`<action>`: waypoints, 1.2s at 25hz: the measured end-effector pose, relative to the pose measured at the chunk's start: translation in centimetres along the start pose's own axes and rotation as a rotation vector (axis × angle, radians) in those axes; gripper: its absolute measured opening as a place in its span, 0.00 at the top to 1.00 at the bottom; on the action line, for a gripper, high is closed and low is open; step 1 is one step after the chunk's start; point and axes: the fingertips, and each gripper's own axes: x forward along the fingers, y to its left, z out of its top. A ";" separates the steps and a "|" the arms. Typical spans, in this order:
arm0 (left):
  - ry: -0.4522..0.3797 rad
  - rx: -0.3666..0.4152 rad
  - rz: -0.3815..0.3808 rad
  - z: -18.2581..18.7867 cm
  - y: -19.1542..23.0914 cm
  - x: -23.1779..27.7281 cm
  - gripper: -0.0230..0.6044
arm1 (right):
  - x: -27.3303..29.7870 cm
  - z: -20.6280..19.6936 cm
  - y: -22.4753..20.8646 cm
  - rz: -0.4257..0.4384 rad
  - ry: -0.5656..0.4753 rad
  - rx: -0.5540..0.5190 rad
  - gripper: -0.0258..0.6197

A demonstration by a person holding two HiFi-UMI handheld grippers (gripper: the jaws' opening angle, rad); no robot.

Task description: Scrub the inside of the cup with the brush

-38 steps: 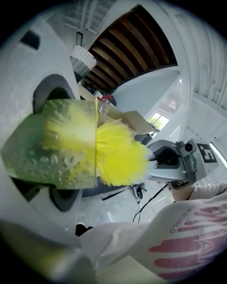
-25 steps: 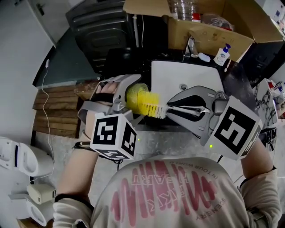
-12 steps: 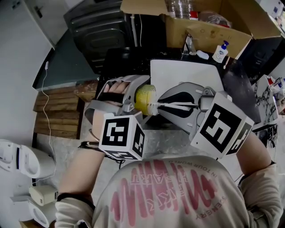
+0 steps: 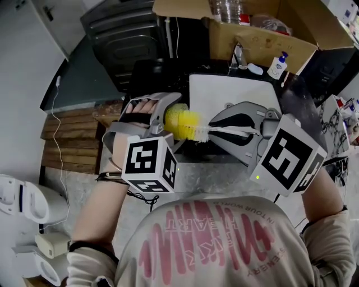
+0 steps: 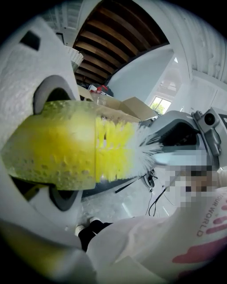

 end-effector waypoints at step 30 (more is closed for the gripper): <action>-0.099 0.029 0.008 2.5 -0.4 -1.5 0.29 | 0.9 1.5 -0.6 -0.044 -0.063 -0.001 0.88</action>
